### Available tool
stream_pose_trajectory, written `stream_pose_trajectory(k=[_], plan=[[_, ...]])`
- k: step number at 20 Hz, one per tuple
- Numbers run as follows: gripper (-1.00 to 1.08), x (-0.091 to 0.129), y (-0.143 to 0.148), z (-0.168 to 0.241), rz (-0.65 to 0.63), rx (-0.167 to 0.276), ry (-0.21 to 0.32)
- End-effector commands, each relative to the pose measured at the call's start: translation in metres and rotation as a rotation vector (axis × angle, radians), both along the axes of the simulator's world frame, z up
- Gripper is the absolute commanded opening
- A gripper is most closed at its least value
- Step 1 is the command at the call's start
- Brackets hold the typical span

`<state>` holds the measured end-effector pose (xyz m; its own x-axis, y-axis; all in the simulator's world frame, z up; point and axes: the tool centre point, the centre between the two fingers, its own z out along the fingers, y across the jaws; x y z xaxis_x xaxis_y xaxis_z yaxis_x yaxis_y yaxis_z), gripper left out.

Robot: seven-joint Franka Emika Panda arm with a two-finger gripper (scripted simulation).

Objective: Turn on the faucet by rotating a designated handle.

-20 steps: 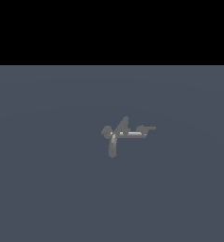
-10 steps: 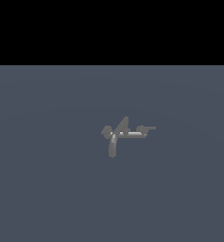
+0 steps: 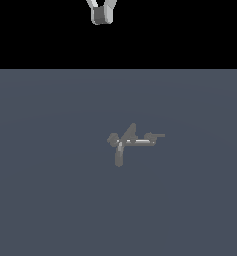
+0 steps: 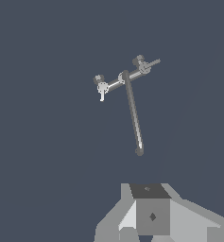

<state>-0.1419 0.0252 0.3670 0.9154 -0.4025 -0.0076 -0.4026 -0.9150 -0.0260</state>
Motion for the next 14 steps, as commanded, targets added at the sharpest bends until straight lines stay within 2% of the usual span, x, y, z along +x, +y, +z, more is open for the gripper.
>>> stream_pose_trajectory(k=[1,14], plan=[[-1.0,0.016,-0.002,-0.018,-0.069,0.0,0.0],[-1.0,0.091,-0.028,-0.107,-0.405,-0.004,0.006]])
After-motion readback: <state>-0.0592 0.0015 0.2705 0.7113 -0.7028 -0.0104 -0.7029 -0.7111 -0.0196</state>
